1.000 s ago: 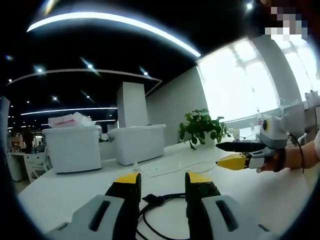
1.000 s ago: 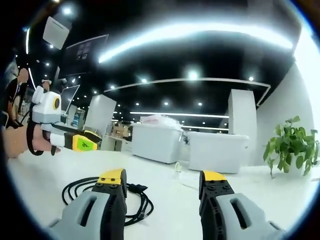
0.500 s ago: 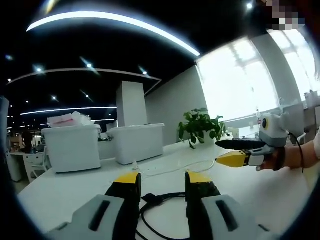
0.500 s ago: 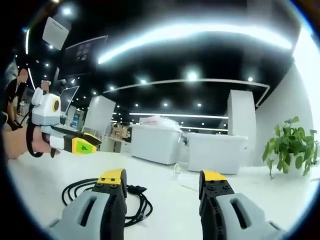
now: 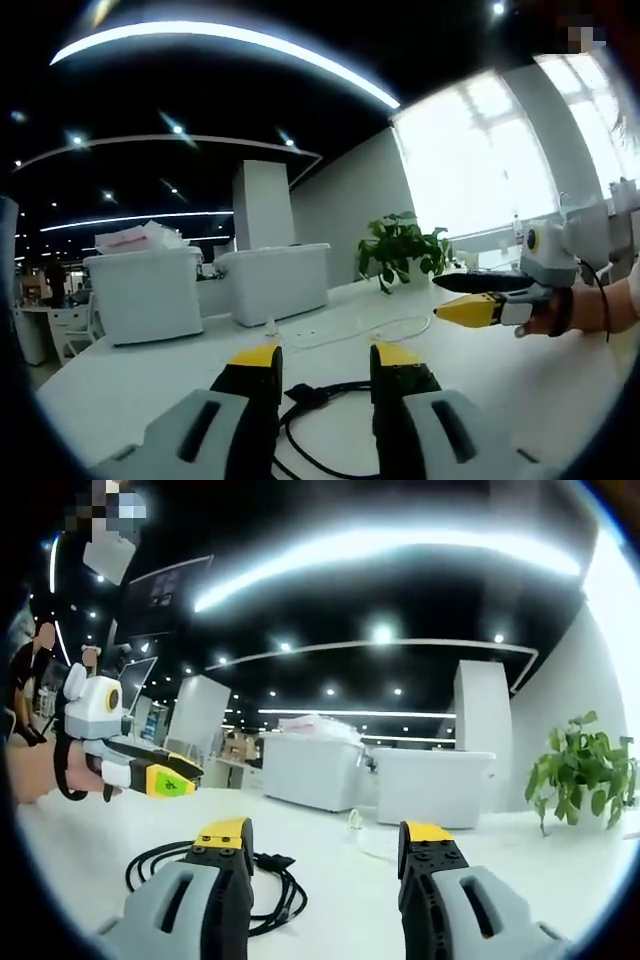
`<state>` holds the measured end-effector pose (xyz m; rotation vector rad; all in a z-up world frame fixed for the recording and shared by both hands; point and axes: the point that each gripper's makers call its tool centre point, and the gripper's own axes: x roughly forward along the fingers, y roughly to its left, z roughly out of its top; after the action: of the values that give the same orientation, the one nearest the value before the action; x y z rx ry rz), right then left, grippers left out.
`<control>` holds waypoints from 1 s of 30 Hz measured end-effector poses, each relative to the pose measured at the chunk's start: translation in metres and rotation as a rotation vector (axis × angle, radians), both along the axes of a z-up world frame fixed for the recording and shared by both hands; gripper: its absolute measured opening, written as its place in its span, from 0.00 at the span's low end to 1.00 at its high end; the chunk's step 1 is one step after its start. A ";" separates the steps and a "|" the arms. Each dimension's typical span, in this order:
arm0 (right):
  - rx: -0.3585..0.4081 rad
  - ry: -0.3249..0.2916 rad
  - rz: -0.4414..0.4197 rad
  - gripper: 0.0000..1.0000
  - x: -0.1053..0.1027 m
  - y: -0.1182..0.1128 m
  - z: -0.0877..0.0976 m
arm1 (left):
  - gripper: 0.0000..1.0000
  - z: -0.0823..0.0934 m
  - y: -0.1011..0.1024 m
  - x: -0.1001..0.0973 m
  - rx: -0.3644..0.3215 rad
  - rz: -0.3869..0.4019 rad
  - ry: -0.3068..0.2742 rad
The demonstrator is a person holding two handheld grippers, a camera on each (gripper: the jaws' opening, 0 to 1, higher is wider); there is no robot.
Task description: Coil the Type-C to USB data cable on the desktop and secure it with Velcro straps.
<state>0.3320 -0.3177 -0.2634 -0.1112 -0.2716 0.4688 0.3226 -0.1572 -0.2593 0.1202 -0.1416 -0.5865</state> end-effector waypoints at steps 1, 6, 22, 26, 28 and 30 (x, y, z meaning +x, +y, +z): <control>-0.004 0.002 -0.002 0.58 0.000 0.000 -0.001 | 0.37 0.000 0.000 0.000 -0.002 0.000 -0.001; 0.002 -0.003 -0.003 0.58 0.000 -0.001 0.001 | 0.37 0.000 0.001 0.001 -0.002 0.003 0.002; 0.002 -0.002 -0.004 0.58 0.000 -0.002 0.001 | 0.37 -0.001 0.001 0.001 0.001 0.007 0.003; 0.004 -0.003 -0.005 0.57 -0.001 -0.002 0.002 | 0.37 -0.001 0.001 0.001 0.003 0.006 0.004; 0.004 -0.003 -0.005 0.57 -0.001 -0.002 0.002 | 0.37 -0.001 0.001 0.001 0.004 0.006 0.004; 0.005 -0.002 -0.004 0.57 0.000 -0.002 0.002 | 0.37 -0.001 0.001 0.001 0.003 0.006 0.003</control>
<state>0.3316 -0.3195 -0.2618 -0.1075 -0.2745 0.4640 0.3236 -0.1561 -0.2604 0.1229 -0.1372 -0.5812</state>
